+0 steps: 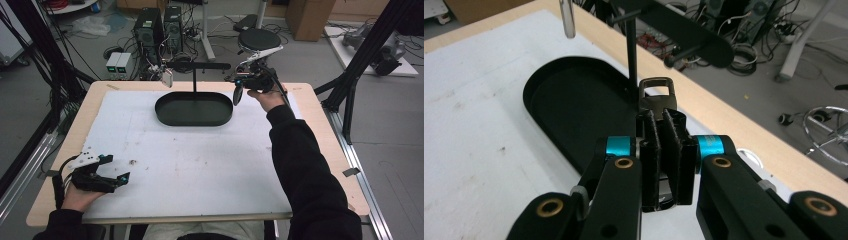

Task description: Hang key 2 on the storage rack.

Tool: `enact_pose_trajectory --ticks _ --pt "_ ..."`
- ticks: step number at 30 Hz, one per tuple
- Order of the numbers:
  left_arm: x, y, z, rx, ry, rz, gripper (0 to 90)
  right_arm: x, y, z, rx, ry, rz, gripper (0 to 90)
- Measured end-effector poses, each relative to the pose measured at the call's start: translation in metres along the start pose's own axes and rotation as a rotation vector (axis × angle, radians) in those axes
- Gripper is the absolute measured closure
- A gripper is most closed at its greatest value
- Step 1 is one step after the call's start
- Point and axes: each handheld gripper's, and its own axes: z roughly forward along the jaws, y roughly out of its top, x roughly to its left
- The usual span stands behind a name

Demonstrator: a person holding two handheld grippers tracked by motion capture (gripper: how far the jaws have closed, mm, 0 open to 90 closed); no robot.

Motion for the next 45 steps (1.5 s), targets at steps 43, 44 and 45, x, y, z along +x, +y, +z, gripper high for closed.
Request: enact_pose_trajectory --ticks 43,44,45 --pt "0.000 -0.001 -0.001 -0.003 -0.002 -0.004 2.4 0.006 0.013 0.045 0.068 -0.161 -0.026 85.4" --pt "0.000 -0.001 -0.001 -0.001 -0.002 -0.002 2.4 0.006 0.013 0.046 0.067 -0.165 -0.026 85.4" --pt "0.001 -0.001 -0.001 -0.002 -0.002 -0.002 2.4 0.005 0.013 0.047 0.066 -0.170 -0.028 85.4"
